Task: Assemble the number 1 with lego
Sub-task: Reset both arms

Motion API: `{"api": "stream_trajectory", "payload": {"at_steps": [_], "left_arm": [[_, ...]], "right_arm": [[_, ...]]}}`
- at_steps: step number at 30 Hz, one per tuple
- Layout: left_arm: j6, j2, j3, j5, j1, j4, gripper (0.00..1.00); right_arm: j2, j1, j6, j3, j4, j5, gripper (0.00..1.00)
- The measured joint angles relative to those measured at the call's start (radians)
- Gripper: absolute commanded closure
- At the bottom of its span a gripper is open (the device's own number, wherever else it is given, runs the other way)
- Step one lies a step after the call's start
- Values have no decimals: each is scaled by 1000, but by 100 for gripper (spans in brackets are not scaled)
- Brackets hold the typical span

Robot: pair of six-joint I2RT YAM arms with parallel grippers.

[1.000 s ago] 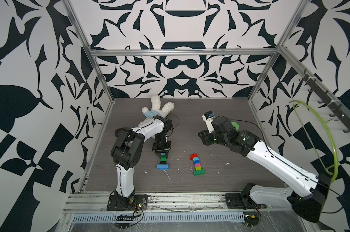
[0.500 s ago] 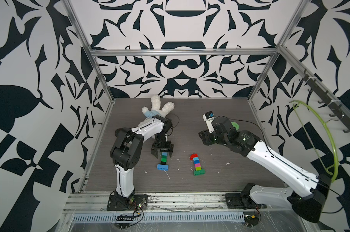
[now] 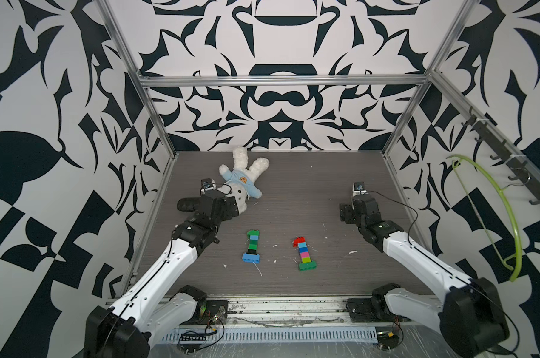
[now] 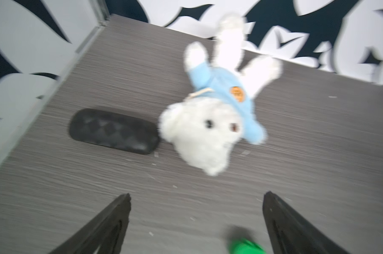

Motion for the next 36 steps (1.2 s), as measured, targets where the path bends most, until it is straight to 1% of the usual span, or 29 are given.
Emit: {"api": "stream_trajectory", "payload": {"at_steps": [1,3,5,6,8,9,11,14,15,16,21,24,26,27,36], "left_arm": [[28,15,-31,-10,21,37,0],[97,64,-75,-16,99,97,0],[150,89,-93,8,184,144,0],[179,91,-111,36,237,191,0],[217,87,-152,93,315,279,0],[237,87,-184,129,356,339,0],[269,97,-236,182,400,427,0],[319,141,-311,254,418,568,0],[332,161,-335,280,418,619,0],[342,180,-350,303,418,657,0],[357,344,-353,424,418,851,0],[365,454,-347,474,418,971,0],[366,518,-346,484,418,1030,0],[363,531,-346,478,418,1032,0],[343,533,-343,447,418,1094,1]], "right_arm": [[39,-28,-16,-25,39,-27,4],[148,-82,-54,-60,135,-92,4],[215,-106,-82,-73,218,-138,5],[239,-119,-95,-77,265,-163,6],[270,-142,-122,-82,357,-204,9],[280,-160,-129,-84,402,-239,9],[300,-202,-132,-110,525,-301,7],[359,-257,-127,-186,710,-343,4],[377,-267,-124,-204,728,-346,1],[391,-269,-120,-217,741,-348,0],[403,-268,-107,-225,799,-357,0],[401,-268,-105,-225,824,-357,0],[399,-268,-105,-225,834,-357,0],[399,-268,-105,-225,838,-357,0],[404,-268,-105,-210,834,-357,0]]}}
